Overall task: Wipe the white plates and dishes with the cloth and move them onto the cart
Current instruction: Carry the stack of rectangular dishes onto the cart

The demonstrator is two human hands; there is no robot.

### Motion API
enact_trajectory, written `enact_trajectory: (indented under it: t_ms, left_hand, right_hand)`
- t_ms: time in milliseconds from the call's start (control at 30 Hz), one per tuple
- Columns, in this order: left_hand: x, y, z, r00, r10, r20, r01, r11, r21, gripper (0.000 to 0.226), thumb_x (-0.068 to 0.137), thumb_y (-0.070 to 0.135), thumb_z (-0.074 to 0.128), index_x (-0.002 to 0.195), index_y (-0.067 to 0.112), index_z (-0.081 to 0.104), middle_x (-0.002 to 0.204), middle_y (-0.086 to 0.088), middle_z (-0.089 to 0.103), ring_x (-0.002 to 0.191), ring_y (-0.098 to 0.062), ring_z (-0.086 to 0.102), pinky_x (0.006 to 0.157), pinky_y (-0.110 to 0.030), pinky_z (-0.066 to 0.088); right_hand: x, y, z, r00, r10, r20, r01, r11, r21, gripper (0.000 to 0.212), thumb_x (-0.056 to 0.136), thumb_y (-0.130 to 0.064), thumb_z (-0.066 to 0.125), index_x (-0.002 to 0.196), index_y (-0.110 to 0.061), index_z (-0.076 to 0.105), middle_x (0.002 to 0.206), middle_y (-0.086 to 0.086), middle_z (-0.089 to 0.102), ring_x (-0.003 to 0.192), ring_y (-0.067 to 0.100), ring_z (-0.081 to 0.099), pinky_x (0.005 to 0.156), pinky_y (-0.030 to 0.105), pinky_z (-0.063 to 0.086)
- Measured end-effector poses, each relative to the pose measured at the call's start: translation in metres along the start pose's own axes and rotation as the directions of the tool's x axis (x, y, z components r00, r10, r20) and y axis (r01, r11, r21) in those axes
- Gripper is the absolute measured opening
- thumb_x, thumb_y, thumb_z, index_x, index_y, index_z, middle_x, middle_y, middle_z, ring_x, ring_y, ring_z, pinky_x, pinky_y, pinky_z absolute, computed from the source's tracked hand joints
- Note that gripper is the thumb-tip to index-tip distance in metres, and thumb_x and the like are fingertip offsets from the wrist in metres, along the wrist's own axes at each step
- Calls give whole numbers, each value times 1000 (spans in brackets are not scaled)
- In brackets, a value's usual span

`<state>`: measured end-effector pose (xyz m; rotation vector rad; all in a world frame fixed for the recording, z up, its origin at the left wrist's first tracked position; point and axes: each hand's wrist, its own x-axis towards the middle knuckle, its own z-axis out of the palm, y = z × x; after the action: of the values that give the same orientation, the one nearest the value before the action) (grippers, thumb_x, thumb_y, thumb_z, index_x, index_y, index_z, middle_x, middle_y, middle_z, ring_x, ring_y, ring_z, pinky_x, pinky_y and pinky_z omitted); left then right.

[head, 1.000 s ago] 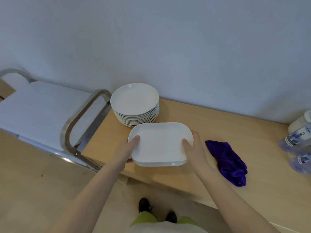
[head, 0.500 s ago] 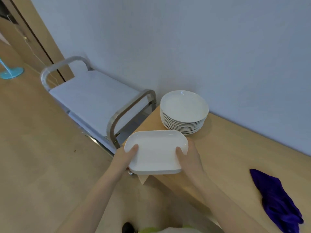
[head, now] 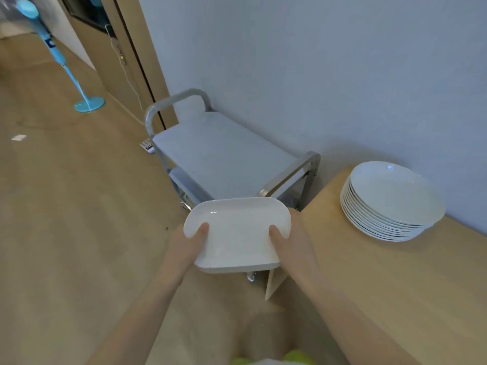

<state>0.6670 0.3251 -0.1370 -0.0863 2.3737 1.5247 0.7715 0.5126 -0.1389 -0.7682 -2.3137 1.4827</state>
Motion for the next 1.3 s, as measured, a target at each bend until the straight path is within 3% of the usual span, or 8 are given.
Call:
enact_trajectory:
  t_ms: [100, 233, 367, 633, 800, 967, 1133, 1300]
  left_hand:
    - [18, 1, -37, 999, 2, -36, -2, 1000, 13, 13, 92, 36, 56, 102, 28, 58, 90, 13, 61, 89, -20, 61, 83, -41, 53]
    - [45, 1, -69, 997, -36, -66, 38, 999, 27, 22, 90, 41, 55, 105, 26, 58, 97, 5, 64, 93, -23, 62, 86, -46, 53]
    - [74, 0, -79, 991, -58, -120, 61, 998, 21, 23, 90, 39, 56, 105, 21, 60, 93, 4, 64, 88, -22, 63, 84, -45, 54]
    - [156, 10, -66, 972, -124, -198, 129, 991, 14, 36, 91, 38, 55, 119, 15, 58, 106, -2, 63, 93, -25, 61, 82, -40, 52]
    - [202, 21, -61, 963, -158, -219, 153, 988, -39, 32, 91, 37, 55, 116, 17, 60, 107, -2, 65, 94, -23, 63, 86, -41, 52]
    - [251, 30, -59, 937, -213, -278, 202, 977, -68, 39, 90, 38, 57, 120, 14, 57, 100, 3, 61, 91, -22, 59, 73, -31, 45]
    - [314, 33, -69, 948, -189, -255, 183, 982, -44, 33, 90, 35, 56, 117, 17, 58, 95, 7, 62, 86, -17, 60, 69, -31, 46]
    - [386, 35, -86, 978, -123, -169, 128, 992, 16, 33, 90, 38, 53, 117, 20, 57, 95, 11, 63, 87, -13, 60, 67, -29, 46]
  right_hand:
    - [14, -20, 34, 998, 3, 61, -3, 1000, -8, 43, 93, -25, 49, 133, -22, 33, 116, -2, 52, 99, 13, 52, 66, 20, 40]
    - [36, -41, 70, 994, 17, 105, -20, 1000, 24, 42, 93, -22, 49, 133, -22, 34, 115, -4, 53, 95, 10, 51, 62, 14, 36]
    - [65, -51, 95, 990, 11, 138, -8, 1000, -18, 42, 92, -21, 48, 132, -20, 35, 108, -8, 52, 84, -1, 49, 58, 12, 34]
    - [150, -51, 132, 978, 31, 206, -23, 999, -43, 43, 94, -26, 47, 133, -23, 31, 117, -3, 50, 98, 12, 49, 65, 19, 38]
    - [204, -58, 143, 966, 31, 256, -25, 999, -26, 42, 93, -25, 48, 133, -24, 32, 115, -2, 50, 92, 7, 48, 62, 14, 35]
    - [253, -67, 162, 966, 27, 256, -20, 999, -30, 44, 93, -22, 50, 134, -21, 34, 116, 3, 53, 95, 18, 50, 71, 28, 38]
    - [295, -77, 194, 973, 62, 222, -60, 998, -14, 43, 92, -21, 50, 133, -22, 36, 115, 2, 54, 95, 17, 52, 66, 25, 40]
    - [335, -92, 239, 983, 118, 140, -116, 993, -23, 45, 91, -20, 50, 134, -22, 35, 116, 3, 53, 96, 20, 53, 73, 30, 42]
